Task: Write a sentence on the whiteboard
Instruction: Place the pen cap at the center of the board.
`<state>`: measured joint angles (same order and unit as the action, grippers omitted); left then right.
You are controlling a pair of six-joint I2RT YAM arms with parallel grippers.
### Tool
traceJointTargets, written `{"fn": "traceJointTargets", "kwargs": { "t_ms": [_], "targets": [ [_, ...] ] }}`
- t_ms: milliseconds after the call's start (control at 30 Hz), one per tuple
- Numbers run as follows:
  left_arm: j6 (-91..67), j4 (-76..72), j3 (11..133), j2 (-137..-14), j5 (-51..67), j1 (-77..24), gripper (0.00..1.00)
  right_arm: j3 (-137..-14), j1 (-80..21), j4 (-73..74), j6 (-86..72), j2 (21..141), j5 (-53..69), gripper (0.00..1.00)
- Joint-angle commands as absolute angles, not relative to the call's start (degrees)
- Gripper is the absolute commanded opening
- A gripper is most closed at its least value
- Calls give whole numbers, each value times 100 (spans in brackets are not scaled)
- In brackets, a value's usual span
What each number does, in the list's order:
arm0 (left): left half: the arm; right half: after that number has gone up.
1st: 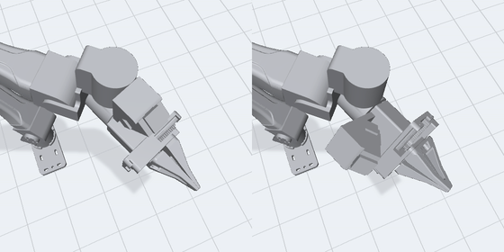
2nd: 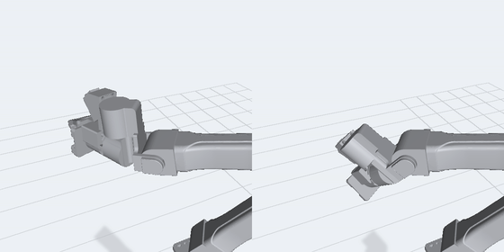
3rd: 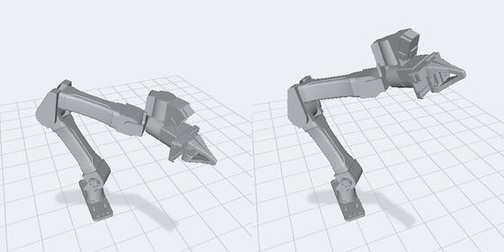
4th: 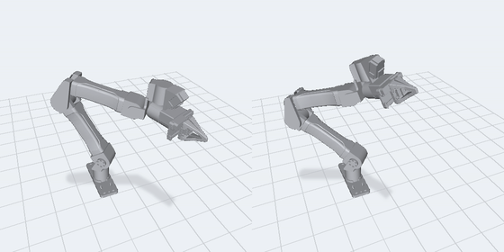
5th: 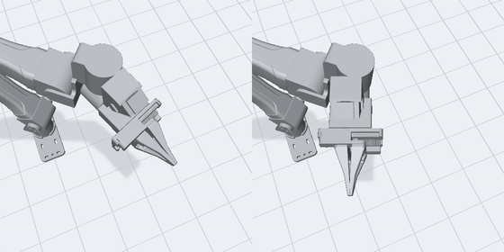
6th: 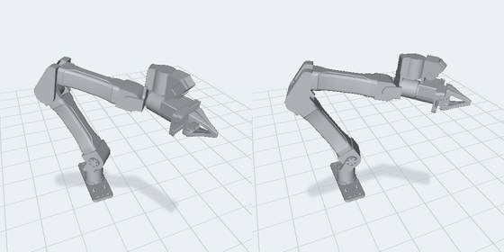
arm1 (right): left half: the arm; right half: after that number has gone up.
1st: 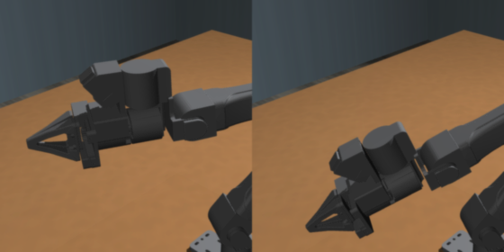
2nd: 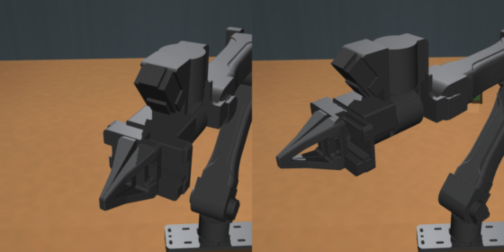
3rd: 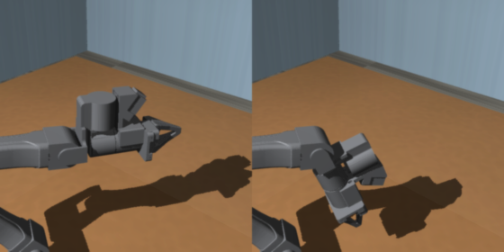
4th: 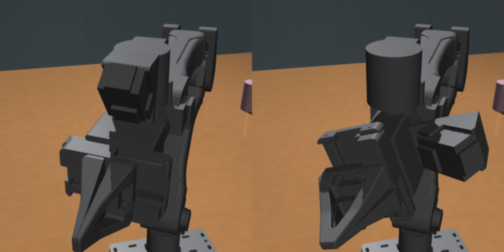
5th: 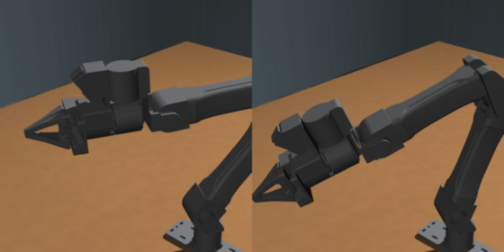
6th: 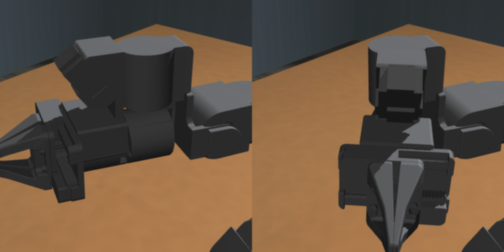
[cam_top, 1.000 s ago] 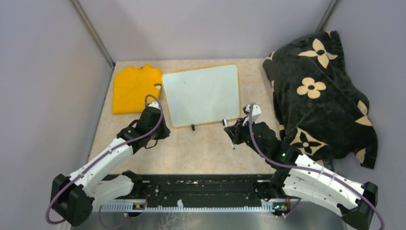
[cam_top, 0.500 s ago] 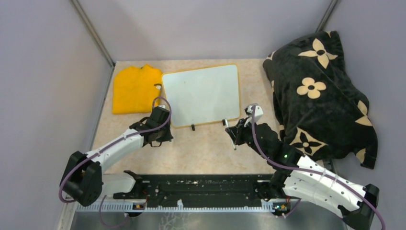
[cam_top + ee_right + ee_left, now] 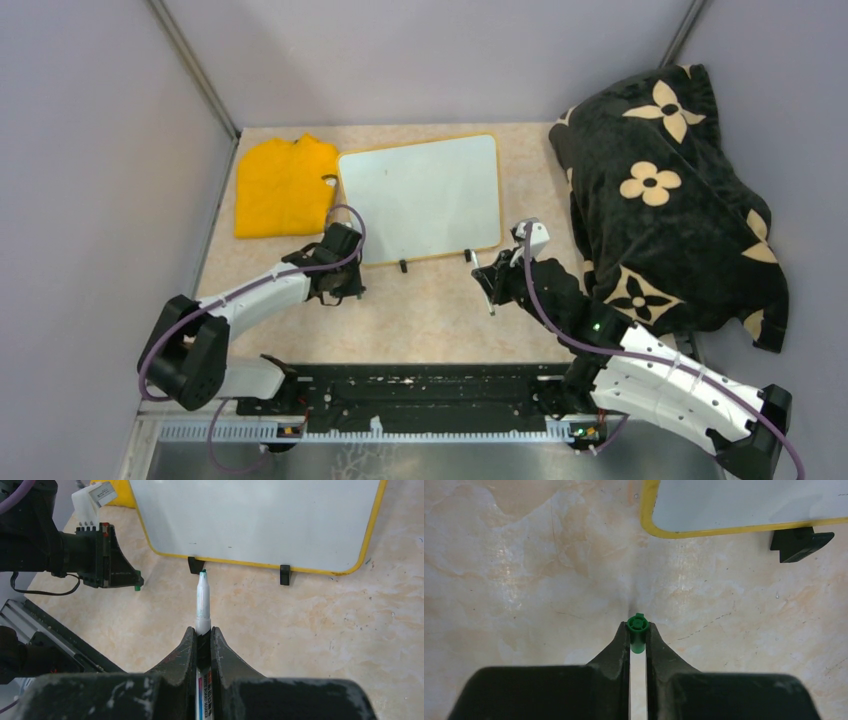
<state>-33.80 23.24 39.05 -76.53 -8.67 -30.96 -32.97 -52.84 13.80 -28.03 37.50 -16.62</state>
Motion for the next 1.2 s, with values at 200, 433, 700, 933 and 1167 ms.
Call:
{"fn": "traceJointTargets", "kwargs": {
  "t_ms": [200, 433, 700, 933, 1167],
  "targets": [
    [-3344, 2146, 3848, -7739, -796, -3047, 21, -3331, -5308, 1230, -2734, 3769, -1786, 0],
    [-3357, 2122, 3849, -7817, -757, -3039, 23, -3322, -5309, 1259, -2734, 3744, -1799, 0],
    [-3354, 2098, 3824, -7884, -677, -3041, 30, -3301, -5309, 1274, -2751, 3725, -1818, 0],
    [-3366, 2107, 3828, -7835, -690, -3039, 33, -3294, -5308, 1283, -2750, 3713, -1810, 0],
    [-3363, 2161, 3855, -7599, -744, -3036, 38, -3354, -5308, 1270, -2730, 3776, -1789, 0]
  ]
}}
